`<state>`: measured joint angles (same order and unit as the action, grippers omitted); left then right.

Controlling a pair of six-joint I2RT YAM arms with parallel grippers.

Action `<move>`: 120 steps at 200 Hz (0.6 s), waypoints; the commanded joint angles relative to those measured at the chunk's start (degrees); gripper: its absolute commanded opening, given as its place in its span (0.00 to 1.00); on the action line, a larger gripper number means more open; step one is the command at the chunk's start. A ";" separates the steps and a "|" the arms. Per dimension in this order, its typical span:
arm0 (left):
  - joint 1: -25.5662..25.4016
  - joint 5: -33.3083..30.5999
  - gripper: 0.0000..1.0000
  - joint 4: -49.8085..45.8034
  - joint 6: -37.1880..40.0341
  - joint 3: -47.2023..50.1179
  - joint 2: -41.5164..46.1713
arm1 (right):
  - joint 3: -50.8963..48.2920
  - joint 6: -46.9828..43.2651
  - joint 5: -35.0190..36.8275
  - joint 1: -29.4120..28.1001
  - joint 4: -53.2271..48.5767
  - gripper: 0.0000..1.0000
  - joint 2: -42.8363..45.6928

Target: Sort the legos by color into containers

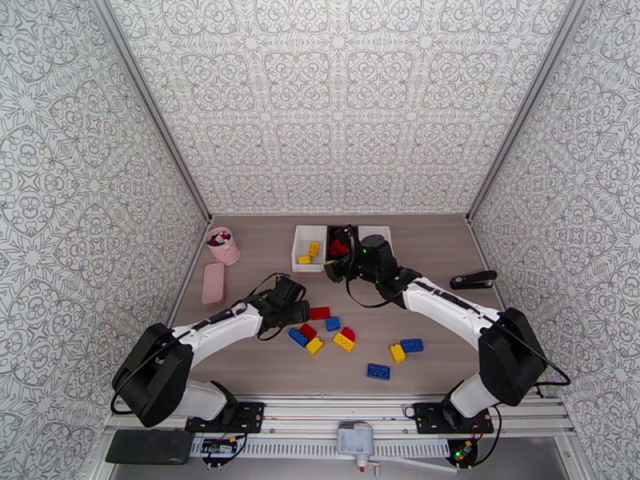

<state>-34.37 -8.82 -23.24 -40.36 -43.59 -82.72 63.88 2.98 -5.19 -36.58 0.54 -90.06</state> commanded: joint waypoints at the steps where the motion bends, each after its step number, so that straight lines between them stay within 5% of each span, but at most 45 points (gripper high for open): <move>1: 0.33 0.61 0.78 0.31 -0.60 -0.71 -2.37 | -0.20 0.00 -0.74 0.28 -0.78 0.88 0.30; 53: -0.51 1.68 0.73 -1.60 -1.39 -4.09 -7.86 | -0.59 -0.35 -0.26 0.37 -1.48 0.88 1.09; 120: -0.96 1.52 0.48 -4.31 -1.31 -6.32 -9.17 | -0.69 -0.53 -0.04 0.37 -1.63 0.88 1.69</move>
<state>-34.87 -7.53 -25.30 -41.76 -48.47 -91.61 63.88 2.96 -5.19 -36.58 -0.12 -90.04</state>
